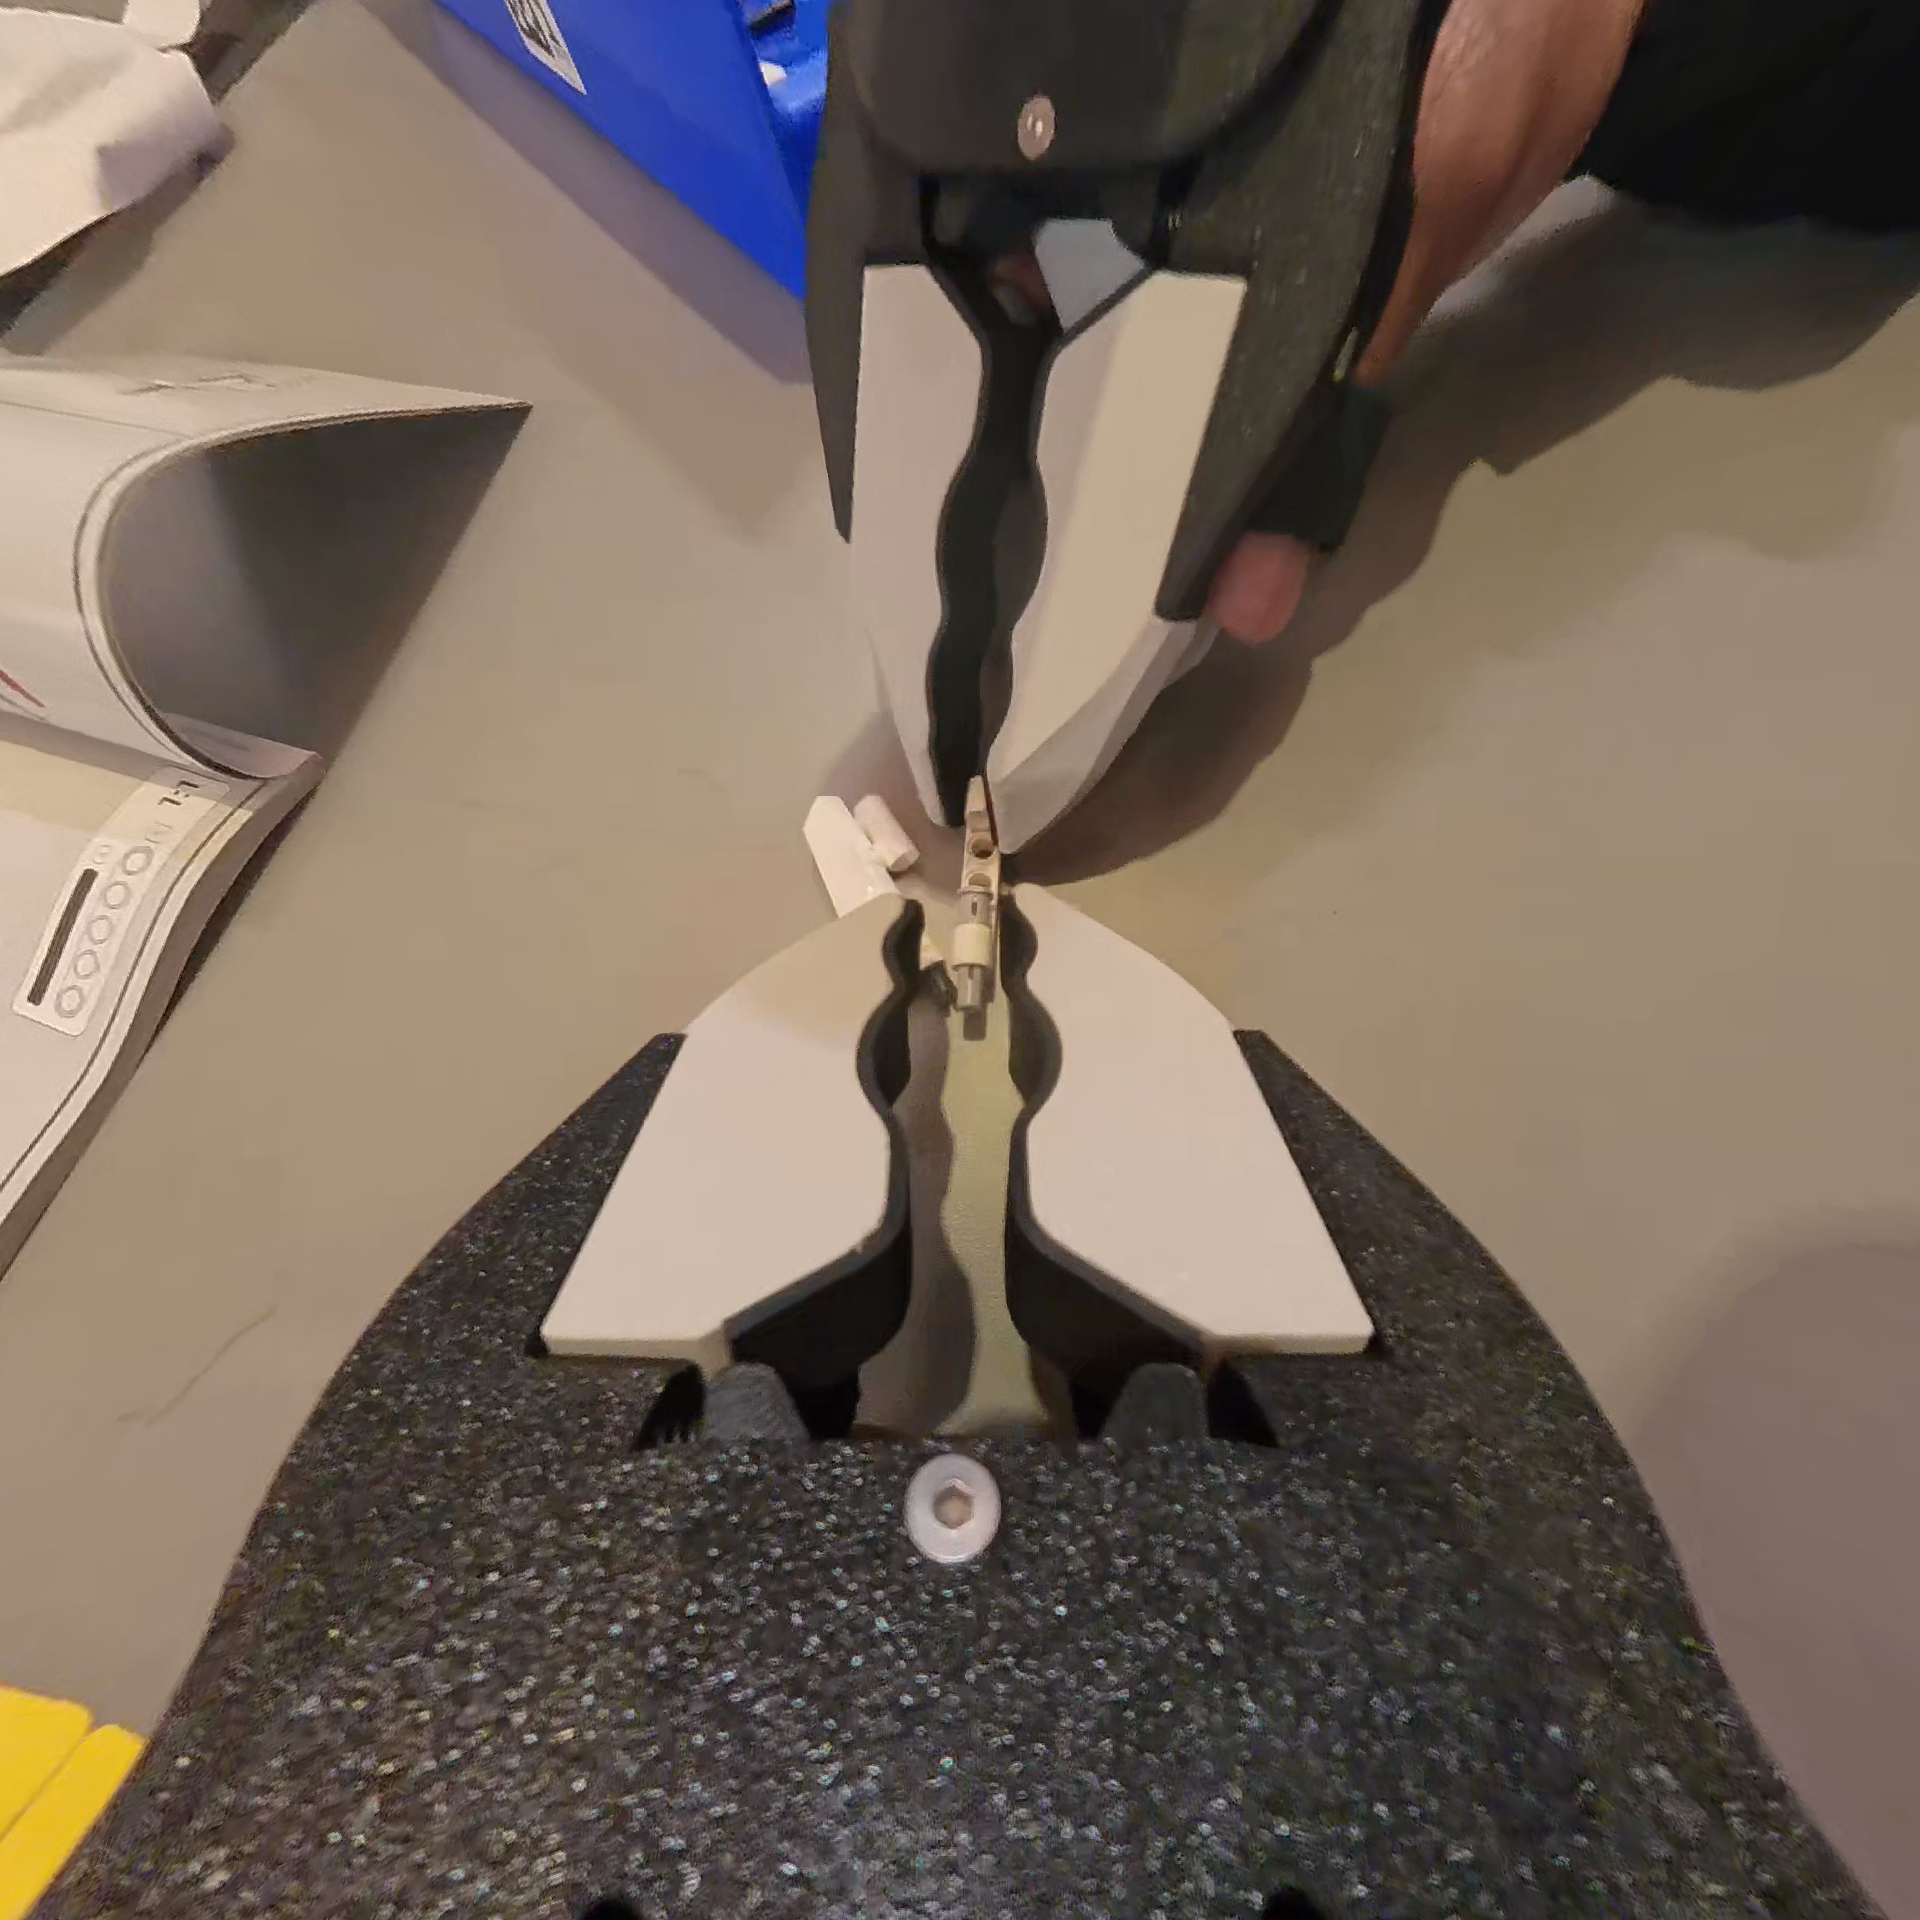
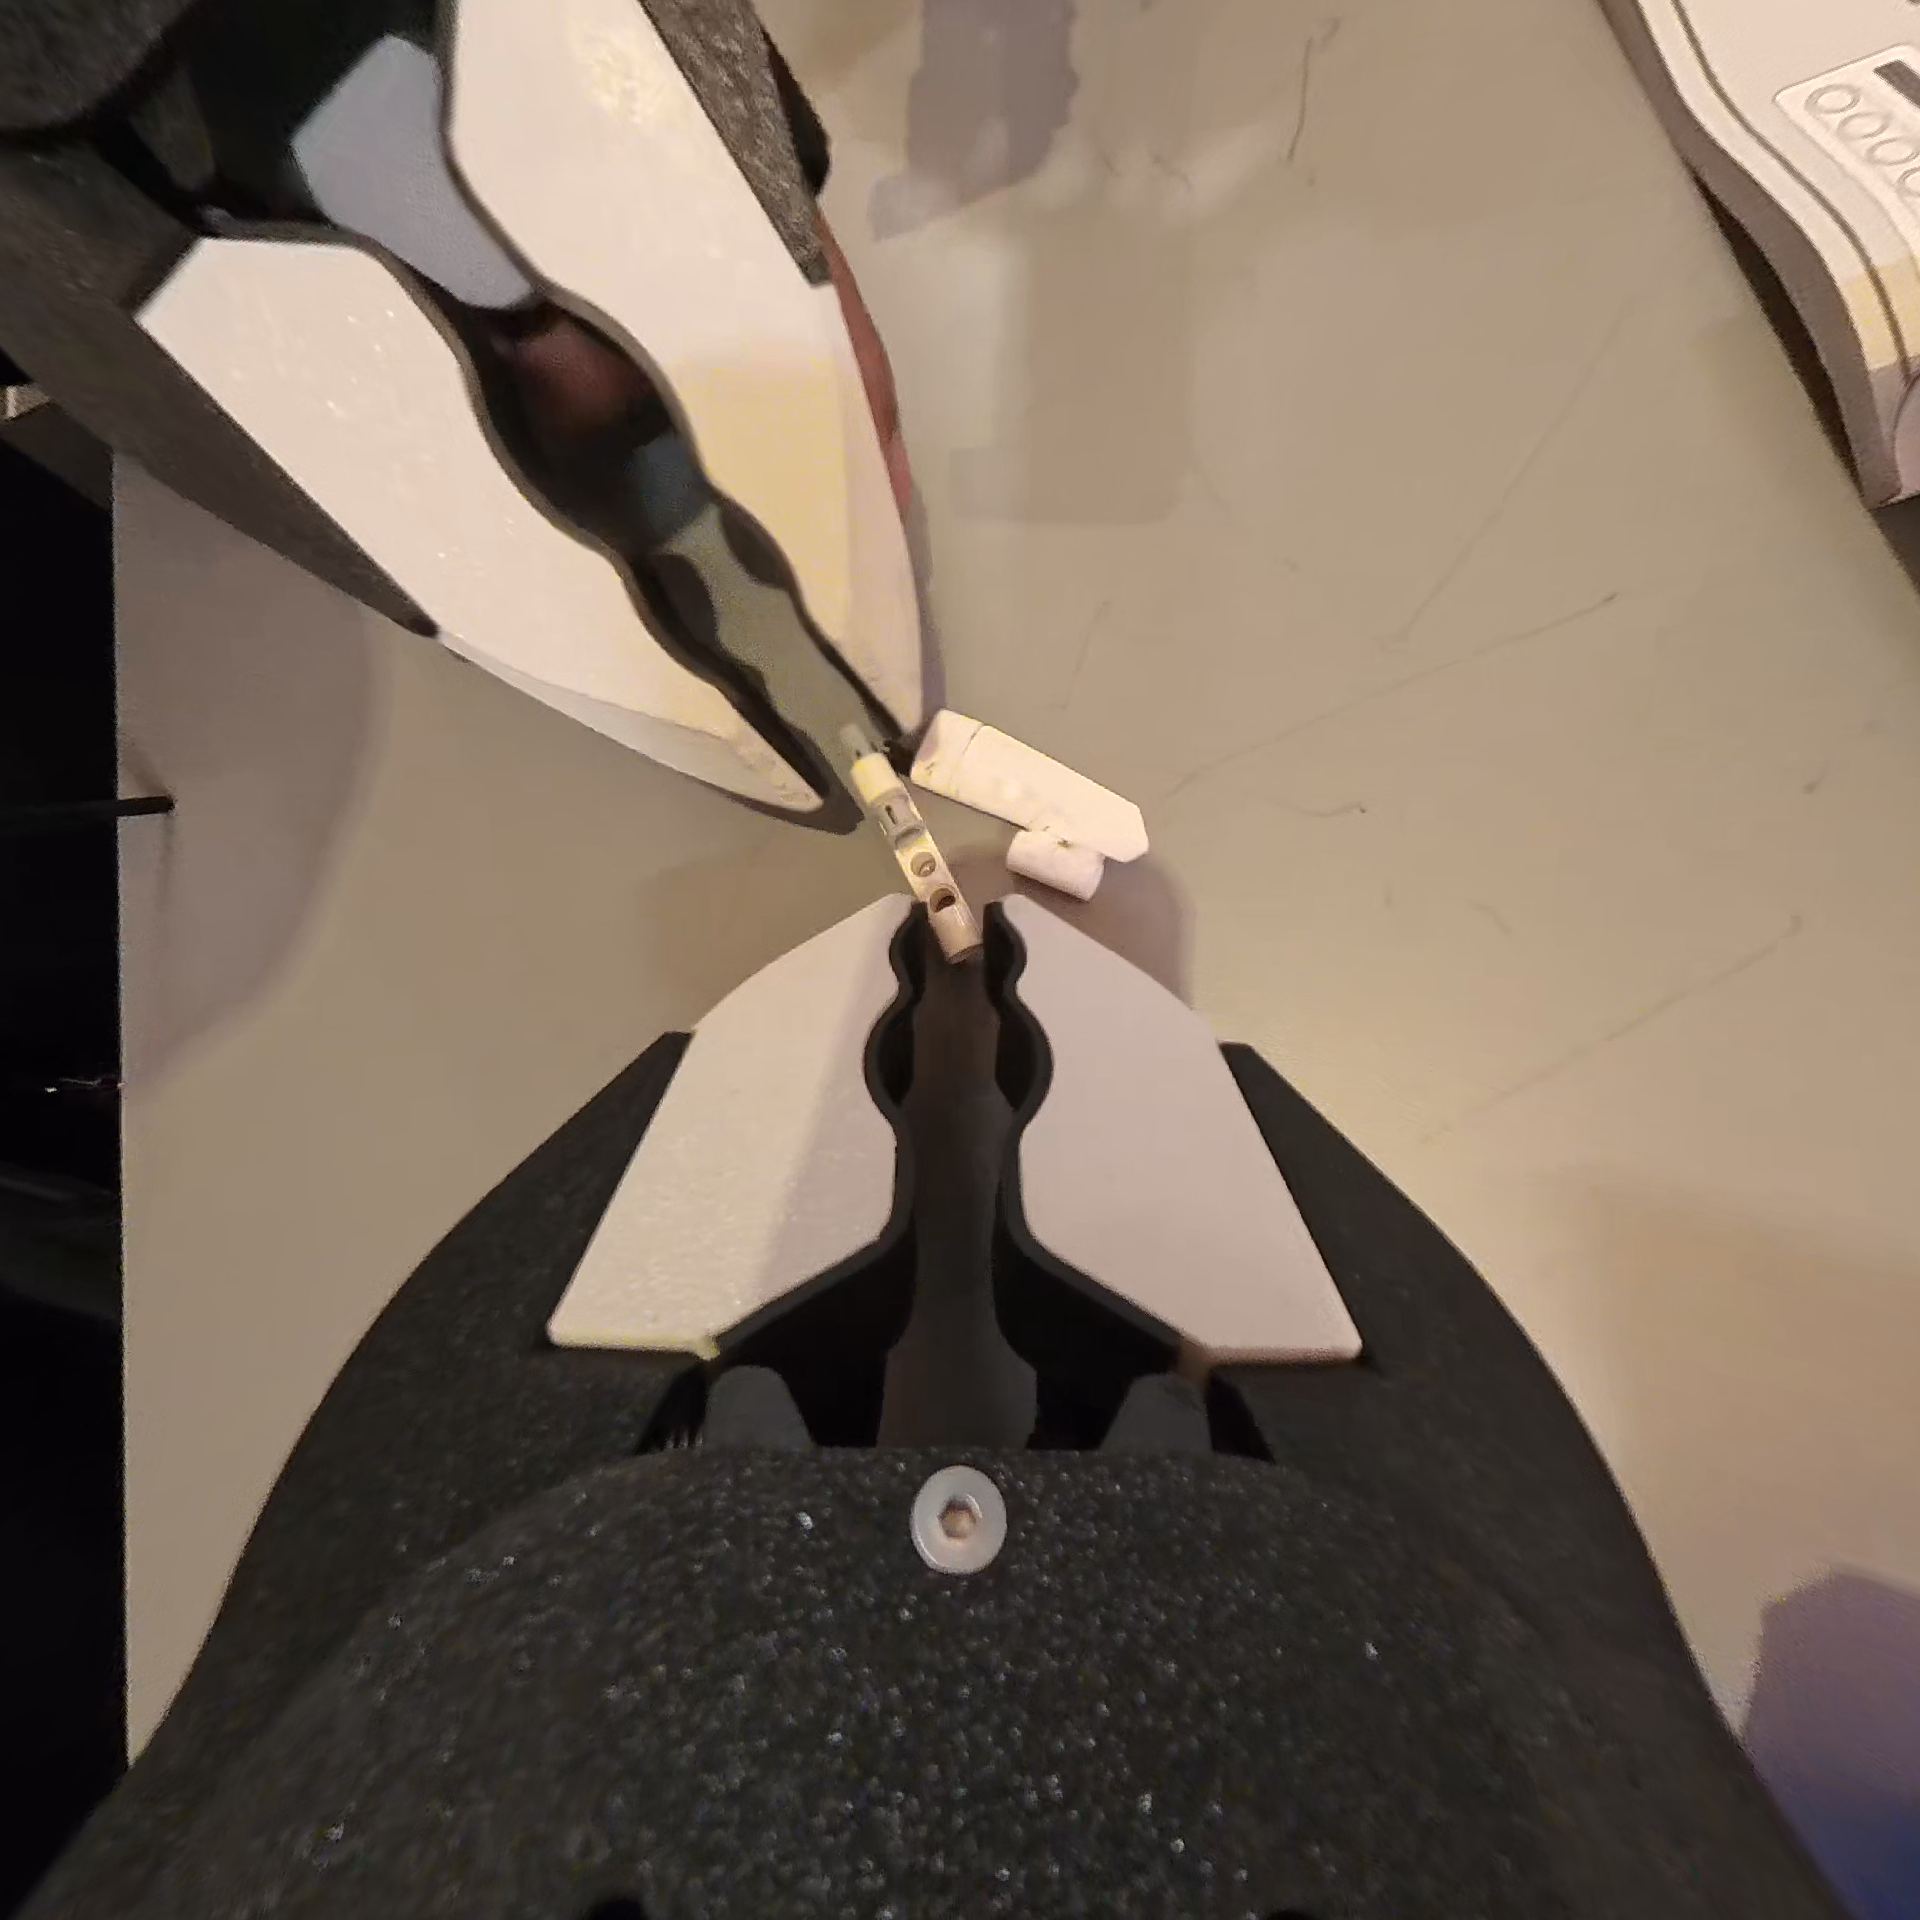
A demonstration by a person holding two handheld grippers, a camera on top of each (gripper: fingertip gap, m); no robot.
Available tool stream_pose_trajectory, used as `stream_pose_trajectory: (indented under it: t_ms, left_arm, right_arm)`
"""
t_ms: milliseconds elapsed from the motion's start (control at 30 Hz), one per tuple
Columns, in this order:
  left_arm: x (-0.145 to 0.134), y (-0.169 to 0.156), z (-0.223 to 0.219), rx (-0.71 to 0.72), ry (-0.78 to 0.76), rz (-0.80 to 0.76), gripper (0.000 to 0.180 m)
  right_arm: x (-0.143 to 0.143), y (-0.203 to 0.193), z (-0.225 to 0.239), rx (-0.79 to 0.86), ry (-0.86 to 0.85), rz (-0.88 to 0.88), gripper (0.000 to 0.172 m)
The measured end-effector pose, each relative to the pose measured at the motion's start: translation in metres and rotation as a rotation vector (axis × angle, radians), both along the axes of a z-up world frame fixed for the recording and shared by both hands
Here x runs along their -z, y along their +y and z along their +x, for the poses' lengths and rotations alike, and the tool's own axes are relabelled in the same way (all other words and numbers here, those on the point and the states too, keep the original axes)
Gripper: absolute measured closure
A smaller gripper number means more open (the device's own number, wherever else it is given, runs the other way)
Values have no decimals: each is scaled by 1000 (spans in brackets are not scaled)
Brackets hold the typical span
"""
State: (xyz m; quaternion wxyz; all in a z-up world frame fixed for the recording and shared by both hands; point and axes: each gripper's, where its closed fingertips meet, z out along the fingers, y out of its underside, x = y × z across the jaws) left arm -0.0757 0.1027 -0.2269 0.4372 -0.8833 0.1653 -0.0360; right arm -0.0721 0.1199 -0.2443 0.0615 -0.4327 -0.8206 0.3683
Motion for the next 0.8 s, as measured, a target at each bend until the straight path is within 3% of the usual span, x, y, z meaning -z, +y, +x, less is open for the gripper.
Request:
stream_pose_trajectory:
  t_ms: [233,800]
  left_arm:
    - [8,-4,7,54,78,-30,178]
    - [9,-7,-3,-68,-152,-109,180]
  right_arm:
    - [-2,-10,3,-42,-16,-39,162]
    - [-7,7,-9,-32,129,69,155]
